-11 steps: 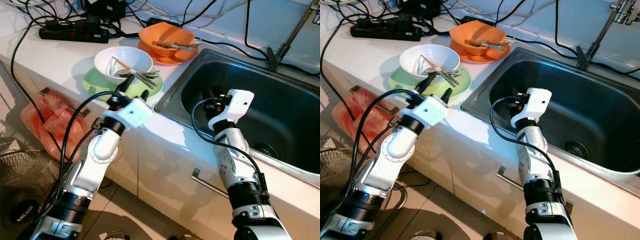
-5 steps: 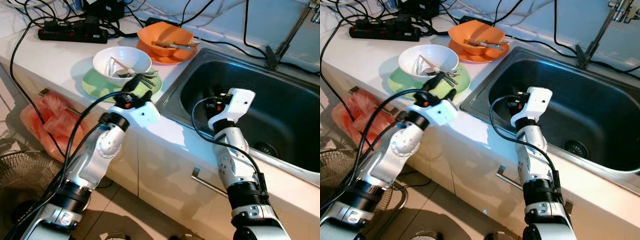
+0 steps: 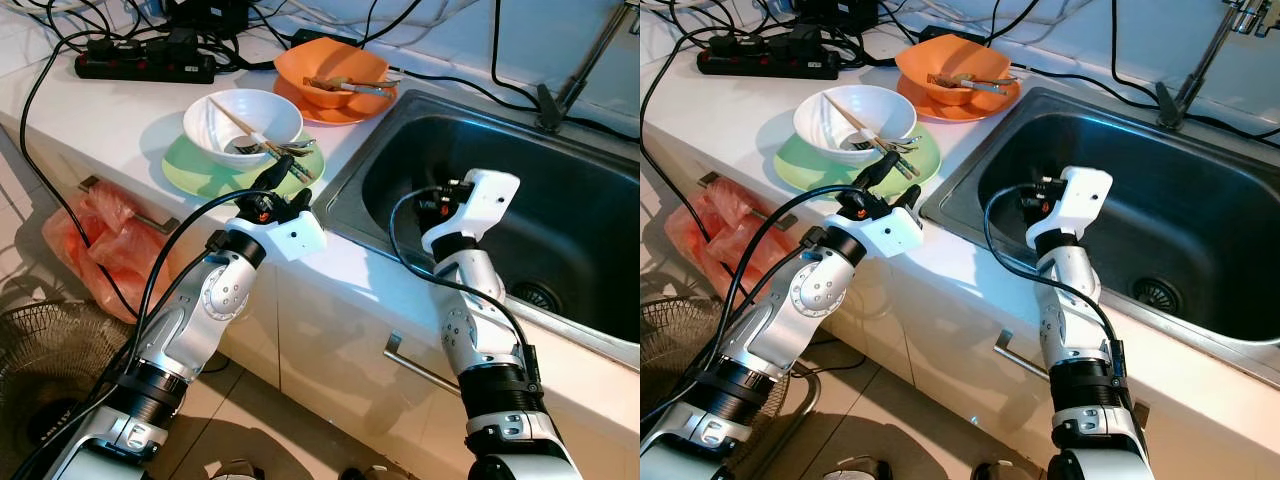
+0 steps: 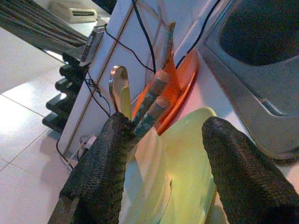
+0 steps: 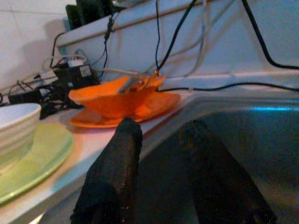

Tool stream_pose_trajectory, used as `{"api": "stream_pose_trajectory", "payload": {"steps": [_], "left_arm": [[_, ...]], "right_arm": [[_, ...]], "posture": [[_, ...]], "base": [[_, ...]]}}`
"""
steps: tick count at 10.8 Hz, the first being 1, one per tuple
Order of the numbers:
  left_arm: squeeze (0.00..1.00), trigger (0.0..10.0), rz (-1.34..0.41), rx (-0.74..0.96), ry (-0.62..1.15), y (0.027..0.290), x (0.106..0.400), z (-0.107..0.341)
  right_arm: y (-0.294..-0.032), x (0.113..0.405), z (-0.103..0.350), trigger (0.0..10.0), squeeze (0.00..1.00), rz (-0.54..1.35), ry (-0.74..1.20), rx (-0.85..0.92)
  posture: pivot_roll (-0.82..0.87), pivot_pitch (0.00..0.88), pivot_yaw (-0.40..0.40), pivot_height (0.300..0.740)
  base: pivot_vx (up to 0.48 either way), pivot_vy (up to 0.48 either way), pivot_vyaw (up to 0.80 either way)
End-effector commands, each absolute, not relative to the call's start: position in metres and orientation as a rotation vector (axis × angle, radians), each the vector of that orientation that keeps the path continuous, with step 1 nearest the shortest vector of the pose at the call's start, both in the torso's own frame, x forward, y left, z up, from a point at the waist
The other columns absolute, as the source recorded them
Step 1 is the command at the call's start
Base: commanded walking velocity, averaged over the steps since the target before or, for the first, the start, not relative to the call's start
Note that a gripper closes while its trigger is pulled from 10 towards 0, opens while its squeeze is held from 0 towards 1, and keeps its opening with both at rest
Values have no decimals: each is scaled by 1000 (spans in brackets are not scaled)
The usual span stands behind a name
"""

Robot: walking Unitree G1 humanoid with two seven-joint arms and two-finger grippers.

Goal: Kitchen organization

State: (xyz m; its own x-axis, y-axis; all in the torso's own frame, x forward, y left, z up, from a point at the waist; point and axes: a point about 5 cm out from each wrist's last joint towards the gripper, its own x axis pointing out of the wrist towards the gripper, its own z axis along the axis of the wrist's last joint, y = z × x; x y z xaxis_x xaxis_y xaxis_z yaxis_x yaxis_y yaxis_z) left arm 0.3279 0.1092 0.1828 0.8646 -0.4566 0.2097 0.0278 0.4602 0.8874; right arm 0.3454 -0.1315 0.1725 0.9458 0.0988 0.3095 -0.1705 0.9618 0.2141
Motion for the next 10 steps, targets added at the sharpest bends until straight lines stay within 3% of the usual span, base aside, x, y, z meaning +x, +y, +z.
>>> {"api": "stream_pose_trajectory", "payload": {"steps": [1, 6, 10], "left_arm": [[0, 10000, -320, 1069, -485, 103, 329, 187], [0, 10000, -320, 1075, -488, 102, 327, 186], [0, 10000, -235, 1184, -551, 102, 333, 200]], "right_arm": [[-135, 346, 181, 10000, 0, 133, -323, 235], [-136, 346, 183, 10000, 0, 127, -318, 237], [-137, 347, 182, 10000, 0, 111, -314, 255]], "posture": [[58, 95, -47, 740], [70, 104, -50, 740], [69, 104, -47, 740]], "base": [[0, 0, 0], [0, 0, 0], [0, 0, 0]]}}
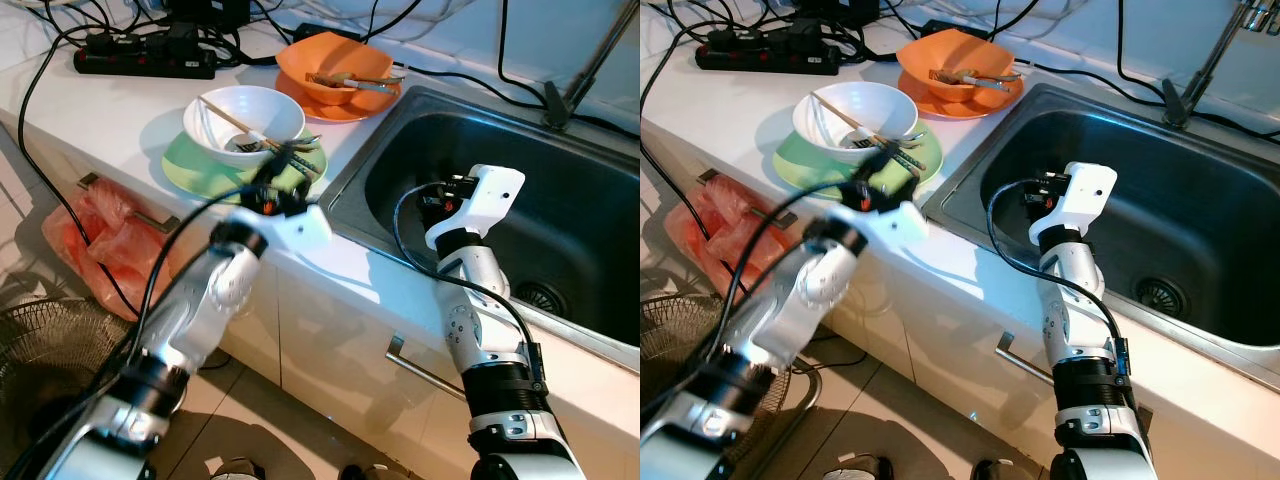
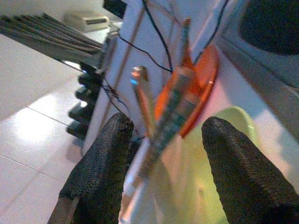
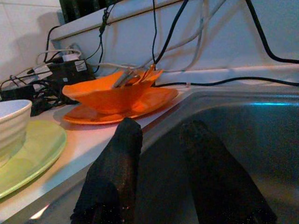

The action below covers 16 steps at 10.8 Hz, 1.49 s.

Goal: Kitchen organization

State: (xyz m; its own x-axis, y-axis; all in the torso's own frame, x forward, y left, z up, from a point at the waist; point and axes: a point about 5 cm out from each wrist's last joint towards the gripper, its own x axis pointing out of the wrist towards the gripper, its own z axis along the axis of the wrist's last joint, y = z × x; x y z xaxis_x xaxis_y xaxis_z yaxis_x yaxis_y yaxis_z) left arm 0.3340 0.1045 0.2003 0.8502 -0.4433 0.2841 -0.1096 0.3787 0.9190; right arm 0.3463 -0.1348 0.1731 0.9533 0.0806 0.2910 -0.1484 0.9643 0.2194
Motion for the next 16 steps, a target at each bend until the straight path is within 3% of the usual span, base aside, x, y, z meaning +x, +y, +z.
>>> {"api": "stream_pose_trajectory", "payload": {"steps": [1, 5, 6, 7, 16], "left_arm": [[0, 10000, -213, 1197, -581, 101, 333, 206], [0, 10000, -181, 1209, -599, 101, 335, 210], [0, 4471, -184, 1209, -593, 101, 335, 209], [0, 0, -184, 1209, -592, 101, 336, 209], [0, 0, -135, 1202, -630, 105, 331, 220]], "right_arm": [[-137, 346, 182, 10000, 0, 109, -315, 258], [-138, 346, 180, 10000, 0, 99, -313, 266], [-137, 346, 180, 10000, 0, 99, -311, 268], [-138, 346, 180, 10000, 0, 98, -310, 269], [-138, 347, 181, 10000, 0, 98, -313, 271]], "posture": [[68, 104, -45, 740], [68, 104, -45, 740], [68, 104, -45, 740], [68, 104, -45, 740], [72, 102, -49, 740]], "base": [[0, 0, 0], [0, 0, 0], [0, 0, 0], [0, 0, 0], [0, 0, 0]]}}
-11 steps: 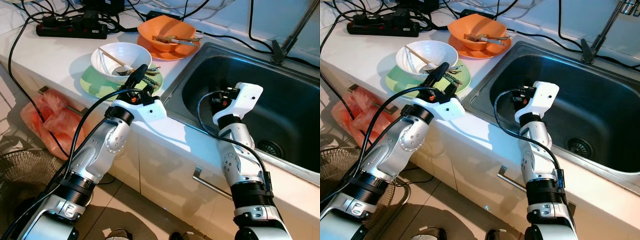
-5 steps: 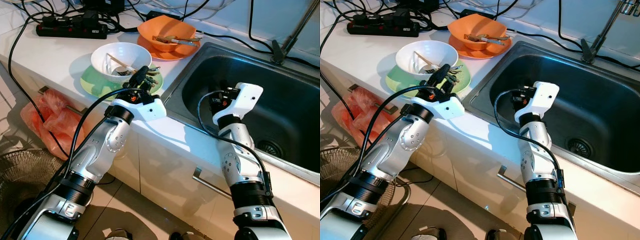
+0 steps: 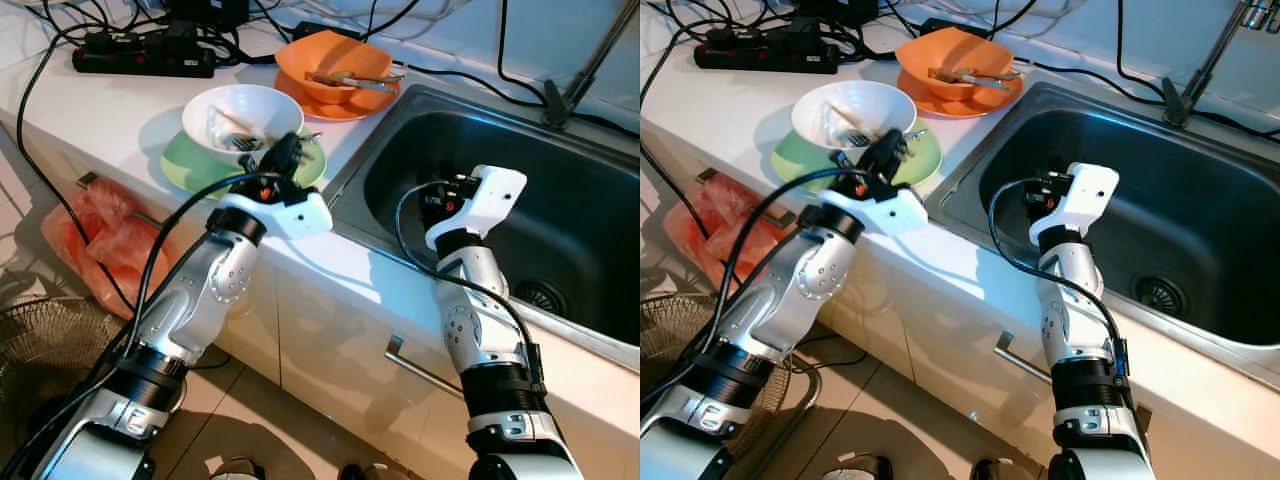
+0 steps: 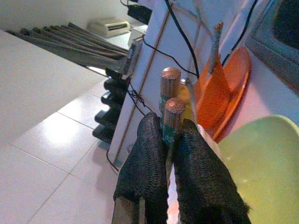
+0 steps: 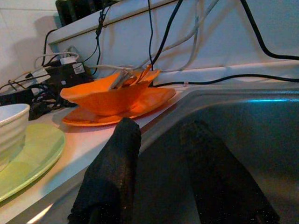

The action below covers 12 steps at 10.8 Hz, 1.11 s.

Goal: Kitchen organization

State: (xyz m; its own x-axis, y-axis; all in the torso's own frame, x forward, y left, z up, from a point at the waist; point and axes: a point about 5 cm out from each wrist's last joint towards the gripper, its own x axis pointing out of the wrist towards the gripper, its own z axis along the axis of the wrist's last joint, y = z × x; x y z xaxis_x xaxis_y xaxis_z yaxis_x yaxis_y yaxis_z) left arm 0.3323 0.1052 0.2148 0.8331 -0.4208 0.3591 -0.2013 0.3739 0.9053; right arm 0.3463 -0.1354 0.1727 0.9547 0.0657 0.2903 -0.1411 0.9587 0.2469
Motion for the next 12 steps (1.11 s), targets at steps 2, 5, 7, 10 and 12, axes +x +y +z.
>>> {"api": "stream_pose_trajectory", "payload": {"steps": [2, 5, 7, 10, 12], "left_arm": [[0, 0, -128, 1200, -640, 105, 329, 222], [0, 7608, -89, 1168, -709, 103, 324, 237], [0, 10000, -58, 1147, -784, 99, 321, 251], [0, 10000, -187, 799, -937, 68, 313, 292], [0, 10000, -347, 498, -861, 46, 315, 297]], "right_arm": [[-138, 348, 181, 10000, 0, 100, -312, 271], [-137, 348, 181, 10000, 0, 106, -311, 271], [-137, 348, 181, 10000, 0, 109, -310, 272], [-135, 350, 184, 10000, 0, 118, -318, 262], [-141, 352, 196, 10000, 0, 116, -359, 226]], "posture": [[75, 100, -55, 740], [81, 98, -59, 740], [81, 98, -59, 740], [84, 91, -60, 740], [76, 86, -56, 740]], "base": [[0, 0, 0], [0, 0, 0], [0, 0, 0], [0, 0, 0], [0, 0, 0]]}}
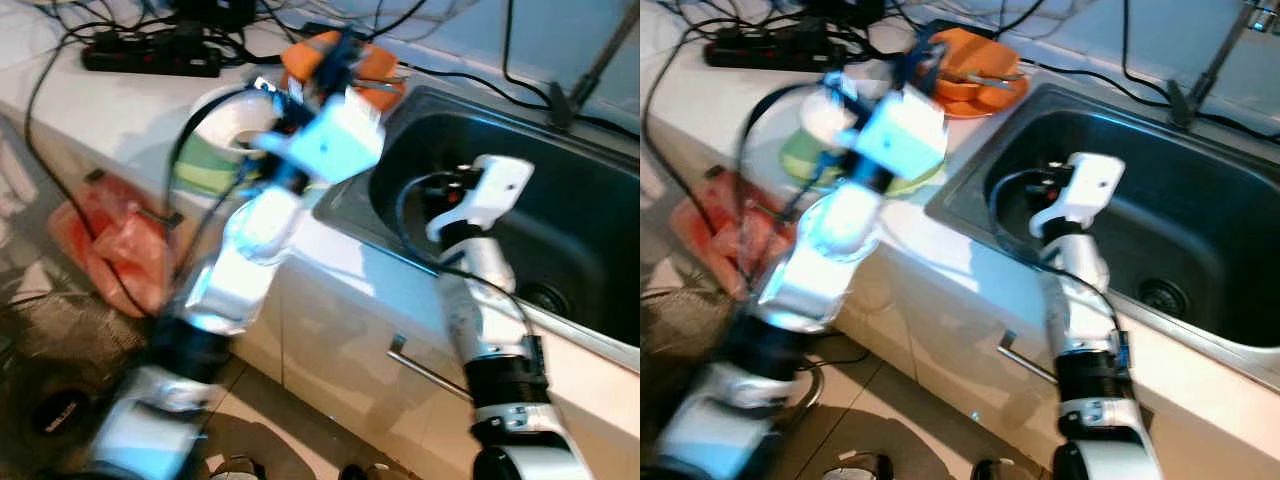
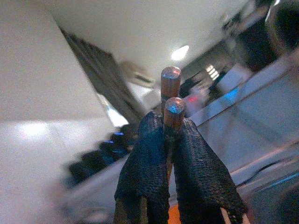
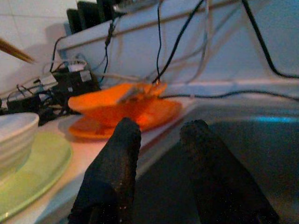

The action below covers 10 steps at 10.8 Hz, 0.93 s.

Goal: Kitchen organization

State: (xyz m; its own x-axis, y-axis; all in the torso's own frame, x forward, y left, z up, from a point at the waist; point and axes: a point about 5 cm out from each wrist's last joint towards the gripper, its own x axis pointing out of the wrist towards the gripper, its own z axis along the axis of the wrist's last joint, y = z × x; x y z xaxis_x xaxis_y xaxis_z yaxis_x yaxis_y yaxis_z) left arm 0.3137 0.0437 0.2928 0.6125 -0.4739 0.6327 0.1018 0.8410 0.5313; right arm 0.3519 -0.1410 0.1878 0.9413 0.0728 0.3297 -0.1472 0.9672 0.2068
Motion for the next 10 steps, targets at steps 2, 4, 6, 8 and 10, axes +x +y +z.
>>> {"api": "stream_pose_trajectory", "payload": {"steps": [2, 4, 6, 8, 10], "left_arm": [[0, 10000, -490, 264, -793, 29, 313, 295], [0, 10000, -530, 152, -756, 27, 314, 294], [0, 10000, -539, -18, -711, 37, 317, 296], [0, 10000, -534, -82, -683, 47, 320, 293], [0, 10000, -540, -267, -620, 63, 324, 289]], "right_arm": [[-153, 355, 225, 10000, 0, 97, -456, 148], [-157, 353, 238, 10000, 0, 94, -519, 12], [-161, 354, 230, 10000, 0, 76, -497, -112], [-159, 352, 218, 10000, 0, 101, -467, -207], [-161, 353, 211, 10000, 0, 89, -452, -341]], "posture": [[52, 85, -48, 740], [48, 87, -47, 740], [51, 95, -45, 740], [45, 103, -43, 740], [45, 96, -40, 740]], "base": [[0, 0, 0], [0, 0, 0], [0, 0, 0], [0, 0, 0], [0, 0, 0]]}}
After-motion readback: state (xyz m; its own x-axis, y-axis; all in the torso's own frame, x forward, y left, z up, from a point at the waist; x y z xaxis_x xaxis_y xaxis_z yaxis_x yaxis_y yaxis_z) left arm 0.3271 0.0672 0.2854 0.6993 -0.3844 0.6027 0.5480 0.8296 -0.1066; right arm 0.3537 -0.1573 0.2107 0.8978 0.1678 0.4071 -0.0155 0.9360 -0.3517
